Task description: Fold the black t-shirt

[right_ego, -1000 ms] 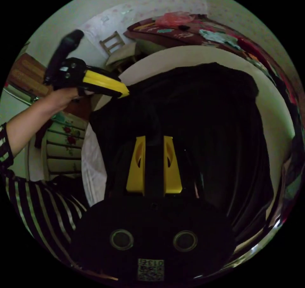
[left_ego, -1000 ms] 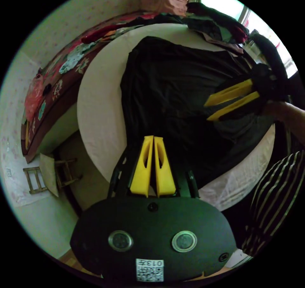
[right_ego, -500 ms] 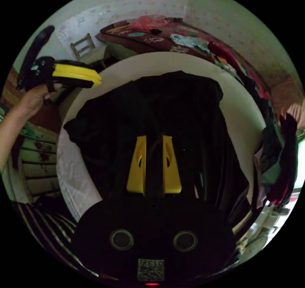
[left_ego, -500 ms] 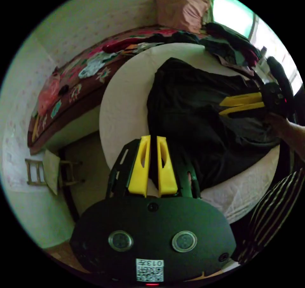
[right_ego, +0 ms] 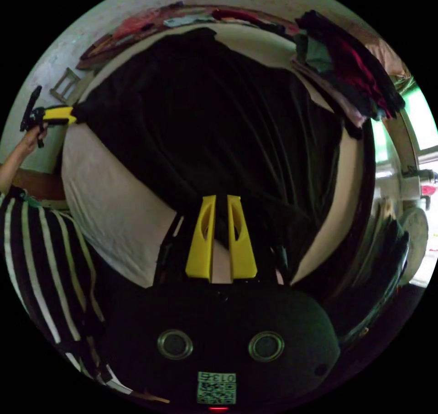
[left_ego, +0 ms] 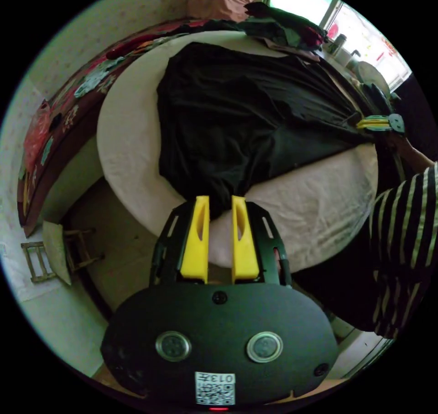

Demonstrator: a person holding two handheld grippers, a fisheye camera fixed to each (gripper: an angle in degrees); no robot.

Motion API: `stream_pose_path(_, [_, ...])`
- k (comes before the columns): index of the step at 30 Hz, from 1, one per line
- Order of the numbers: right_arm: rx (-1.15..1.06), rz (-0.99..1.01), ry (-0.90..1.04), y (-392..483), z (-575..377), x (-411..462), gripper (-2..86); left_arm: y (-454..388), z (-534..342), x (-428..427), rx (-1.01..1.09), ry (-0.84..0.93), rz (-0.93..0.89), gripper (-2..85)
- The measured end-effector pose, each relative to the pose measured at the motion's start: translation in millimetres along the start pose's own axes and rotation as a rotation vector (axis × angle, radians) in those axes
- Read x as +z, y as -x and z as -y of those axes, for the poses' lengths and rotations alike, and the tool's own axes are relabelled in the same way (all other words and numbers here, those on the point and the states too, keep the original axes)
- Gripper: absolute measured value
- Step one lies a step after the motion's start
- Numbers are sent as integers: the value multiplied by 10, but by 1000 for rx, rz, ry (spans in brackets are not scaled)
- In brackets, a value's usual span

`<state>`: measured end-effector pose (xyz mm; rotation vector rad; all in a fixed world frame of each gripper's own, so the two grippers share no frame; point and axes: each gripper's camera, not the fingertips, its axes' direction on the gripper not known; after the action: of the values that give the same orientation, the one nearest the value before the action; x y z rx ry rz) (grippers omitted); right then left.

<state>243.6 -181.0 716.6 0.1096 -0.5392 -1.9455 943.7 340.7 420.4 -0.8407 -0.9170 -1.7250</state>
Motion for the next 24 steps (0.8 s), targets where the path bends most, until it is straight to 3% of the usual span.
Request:
stream_pose_path(4, [42,-109,81,-140,-391,195,33,106,174,174,-15,115,-76,13])
stream_pose_path(9, [96,8,80,-407,-624,175,17,174,189,234,-28,228,-63,13])
stream_pose_path(15, [153,-27,-22,-771,-1054,-87,19,141,189,221,-140,194,-169,68])
stream_pose_path(19, [221,-58,-90,-1233,-1262,-175,37,96,135,-83,-256,69,-74,71])
stream_pose_path(22, [218,-27,-74,-1501,-1233,-63,60,-302,406,-267,-171,-67,-39,69])
stream_pose_path(24, [187,12,-62,-1602,-1197,37,68,-675,683,-192,-61,-63,-70,68])
